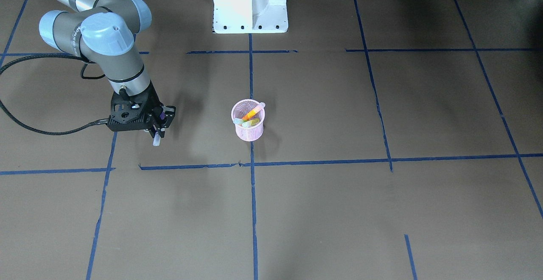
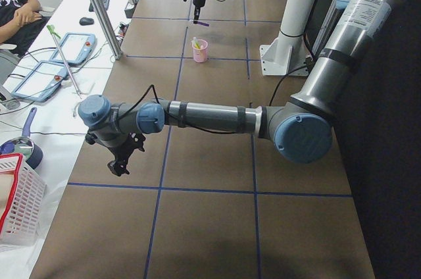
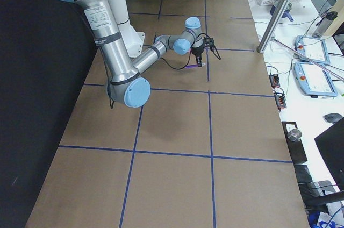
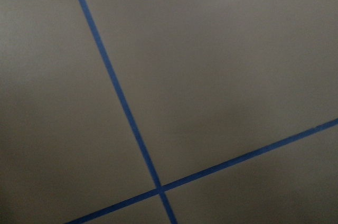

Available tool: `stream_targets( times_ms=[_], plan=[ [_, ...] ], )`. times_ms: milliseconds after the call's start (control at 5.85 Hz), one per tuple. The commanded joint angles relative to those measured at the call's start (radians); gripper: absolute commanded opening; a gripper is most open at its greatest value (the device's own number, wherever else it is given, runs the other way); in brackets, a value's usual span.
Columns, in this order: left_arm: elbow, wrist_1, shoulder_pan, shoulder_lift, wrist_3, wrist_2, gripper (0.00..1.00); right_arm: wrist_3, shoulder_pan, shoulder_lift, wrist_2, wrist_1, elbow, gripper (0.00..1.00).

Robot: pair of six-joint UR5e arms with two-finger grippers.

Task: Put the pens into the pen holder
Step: 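Lift the purple marker with the right gripper, moving it farther from the robot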

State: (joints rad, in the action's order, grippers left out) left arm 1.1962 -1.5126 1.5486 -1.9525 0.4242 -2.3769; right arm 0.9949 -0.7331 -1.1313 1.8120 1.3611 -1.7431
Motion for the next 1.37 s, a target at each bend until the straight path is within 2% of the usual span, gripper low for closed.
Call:
stream_targets(
  times_ms=[0, 342, 513, 684, 855, 1026, 1197],
  plan=[
    [-0.009, -0.11, 0.004, 0.134, 0.021, 0.004, 1.0, -0.102, -0.075, 0.019, -0.081, 0.007, -0.135, 0.0],
    [-0.009, -0.113, 0.004, 0.17, 0.019, 0.04, 1.0, -0.087, -0.112, 0.072, -0.085, 0.032, -0.237, 0.0],
    [0.021, -0.113, 0.005, 0.205, 0.016, 0.041, 1.0, -0.043, -0.092, 0.155, -0.142, 0.141, -0.251, 0.0],
    [0.148, -0.116, 0.004, 0.295, -0.061, 0.041, 1.0, -0.019, -0.056, 0.195, -0.184, 0.176, -0.245, 0.0],
    [0.231, -0.118, 0.002, 0.367, -0.086, 0.042, 1.0, 0.002, -0.007, 0.208, -0.247, 0.176, -0.236, 0.0],
    [0.258, -0.118, 0.004, 0.398, -0.087, 0.047, 1.0, 0.042, 0.033, 0.259, -0.296, 0.176, -0.196, 0.0],
    [0.269, -0.118, 0.004, 0.405, -0.088, 0.048, 1.0, 0.05, 0.096, 0.316, -0.407, 0.171, -0.132, 0.0]
  ],
)
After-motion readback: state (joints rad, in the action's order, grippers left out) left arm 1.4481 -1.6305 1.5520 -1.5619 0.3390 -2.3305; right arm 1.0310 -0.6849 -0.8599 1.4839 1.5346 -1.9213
